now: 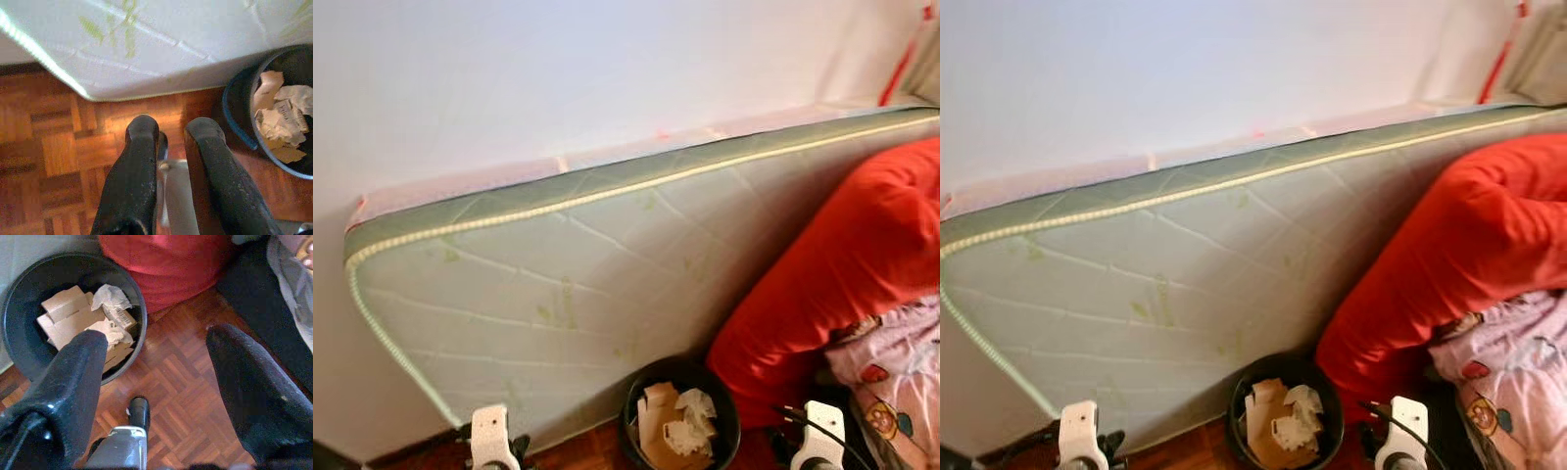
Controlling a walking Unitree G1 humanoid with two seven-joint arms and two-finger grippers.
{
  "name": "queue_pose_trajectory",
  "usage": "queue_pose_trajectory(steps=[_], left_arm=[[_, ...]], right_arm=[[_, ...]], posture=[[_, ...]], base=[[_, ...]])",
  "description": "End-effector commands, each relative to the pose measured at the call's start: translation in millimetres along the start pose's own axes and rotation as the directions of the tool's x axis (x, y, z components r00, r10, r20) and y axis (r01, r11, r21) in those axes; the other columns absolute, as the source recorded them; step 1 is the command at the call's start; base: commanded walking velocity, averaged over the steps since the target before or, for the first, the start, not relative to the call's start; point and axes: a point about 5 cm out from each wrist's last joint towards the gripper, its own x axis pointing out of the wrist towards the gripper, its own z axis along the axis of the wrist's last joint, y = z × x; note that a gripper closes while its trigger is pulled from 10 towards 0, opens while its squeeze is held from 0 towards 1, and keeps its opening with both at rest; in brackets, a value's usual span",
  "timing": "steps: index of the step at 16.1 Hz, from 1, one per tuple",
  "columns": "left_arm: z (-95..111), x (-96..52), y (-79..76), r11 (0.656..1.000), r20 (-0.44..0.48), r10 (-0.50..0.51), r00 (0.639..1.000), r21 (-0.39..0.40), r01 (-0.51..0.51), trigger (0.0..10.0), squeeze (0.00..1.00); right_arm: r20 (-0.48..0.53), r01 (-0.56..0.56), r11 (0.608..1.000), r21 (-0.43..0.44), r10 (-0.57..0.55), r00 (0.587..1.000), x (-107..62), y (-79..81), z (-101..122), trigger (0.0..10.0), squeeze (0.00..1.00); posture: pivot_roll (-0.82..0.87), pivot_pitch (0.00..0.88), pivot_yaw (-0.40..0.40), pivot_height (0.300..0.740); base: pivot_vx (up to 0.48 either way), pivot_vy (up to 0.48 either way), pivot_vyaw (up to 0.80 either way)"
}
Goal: Clean up the room
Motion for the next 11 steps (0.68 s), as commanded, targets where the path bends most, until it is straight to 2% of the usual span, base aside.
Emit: queue_pose_trajectory(steps=[1, 3, 6, 7, 11], left_arm=[[-1.6, 0.0, 2.7, 1.0, -0.022, 0.006, 1.0, -0.003, -0.006, 10.0, 0.0], [-10.8, -4.9, 19.6, 0.999, -0.065, 0.034, 0.997, 0.003, -0.034, 10.0, 0.0], [-26.9, -12.6, 34.1, 0.998, -0.128, 0.059, 0.99, 0.023, -0.057, 10.0, 0.0], [-30.2, -14.3, 37.0, 0.998, -0.138, 0.069, 0.988, 0.018, -0.067, 10.0, 0.0], [-30.3, -12.6, 30.1, 0.998, -0.135, 0.07, 0.988, 0.004, -0.07, 10.0, 0.0]], right_arm=[[-0.003, 0.018, 1.0, 0.015, -0.018, 1.0, -0.1, -4.9, 1.7, 10.0, 0.0], [-0.017, 0.023, 1.0, 0.013, -0.023, 1.0, -0.4, -5.7, -0.1, 10.0, 0.0], [-0.048, 0.029, 0.999, 0.032, -0.028, 0.998, -1.9, -7.8, -7.4, 10.0, 0.0], [-0.063, 0.02, 1.0, 0.014, -0.02, 0.998, -2.5, -7.6, -10.3, 10.0, 0.0], [-0.072, 0.009, 1.0, 0.002, -0.009, 0.997, -1.0, -5.4, -6.4, 10.0, 0.0]], posture=[[0.05, 0.0, -0.021, 0.74], [0.03, 0.0, -0.013, 0.74], [0.03, 0.0, 0.004, 0.74], [0.05, 0.0, -0.001, 0.74], [0.09, 0.0, -0.018, 0.74]], base=[[0.0, 0.0, 0.0], [0.0, 0.0, -0.21], [0.0, 0.0, -0.71], [0.0, 0.0, -0.69], [0.0, 0.0, -0.68]])
